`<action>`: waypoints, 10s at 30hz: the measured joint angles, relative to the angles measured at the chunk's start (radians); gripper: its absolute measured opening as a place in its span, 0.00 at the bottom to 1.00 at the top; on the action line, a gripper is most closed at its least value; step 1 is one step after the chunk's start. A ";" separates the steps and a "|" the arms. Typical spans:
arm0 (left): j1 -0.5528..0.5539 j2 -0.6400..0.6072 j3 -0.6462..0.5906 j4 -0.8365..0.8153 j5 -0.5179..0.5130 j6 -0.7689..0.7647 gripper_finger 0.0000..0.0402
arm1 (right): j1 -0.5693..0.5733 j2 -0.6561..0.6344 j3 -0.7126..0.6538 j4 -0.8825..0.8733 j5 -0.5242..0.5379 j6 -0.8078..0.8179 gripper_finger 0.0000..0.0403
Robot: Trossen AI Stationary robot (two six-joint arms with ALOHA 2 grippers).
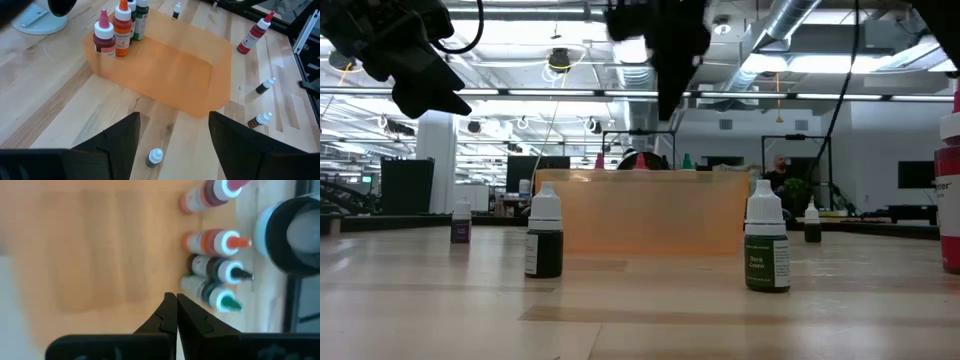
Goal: Pick & Place food coloring
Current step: Put the large red food coloring bottle into the bin
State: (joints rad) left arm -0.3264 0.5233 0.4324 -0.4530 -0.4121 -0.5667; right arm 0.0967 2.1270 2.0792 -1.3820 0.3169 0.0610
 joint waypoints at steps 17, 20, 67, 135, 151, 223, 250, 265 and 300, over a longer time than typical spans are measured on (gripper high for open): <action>0.000 0.000 0.000 0.007 0.016 -0.021 0.57 | 0.141 -0.408 -0.207 -0.191 -0.117 0.449 0.00; 0.000 0.000 0.000 0.006 0.016 -0.021 0.57 | 0.203 -0.457 -0.248 -0.188 -0.120 0.537 0.00; 0.000 0.000 0.000 -0.001 0.015 -0.156 0.57 | 0.728 -0.551 -0.925 0.446 -0.103 1.119 0.43; 0.000 0.000 0.000 -0.001 0.014 -0.156 0.57 | 0.555 -0.550 -0.924 0.549 -0.016 0.954 0.36; 0.000 0.000 0.000 -0.001 0.014 -0.152 0.57 | 0.323 -0.551 -0.655 0.561 -0.001 0.439 0.35; 0.001 0.004 0.000 -0.003 -0.047 -0.145 0.57 | 0.015 -0.350 -0.583 0.533 0.048 0.707 0.36; 0.001 0.027 0.000 -0.009 -0.046 -0.142 0.57 | 0.014 -0.126 -0.574 0.563 0.099 0.774 0.38; 0.001 0.027 0.000 -0.005 -0.046 -0.143 0.57 | -0.010 -0.124 -0.574 0.528 0.136 0.778 0.40; 0.001 0.027 0.000 -0.005 -0.046 -0.144 0.57 | -0.029 -0.124 -0.568 0.471 0.122 0.716 0.56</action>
State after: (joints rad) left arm -0.3256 0.5499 0.4328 -0.4580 -0.4583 -0.7109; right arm 0.0673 2.0026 1.5114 -0.9111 0.4384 0.7772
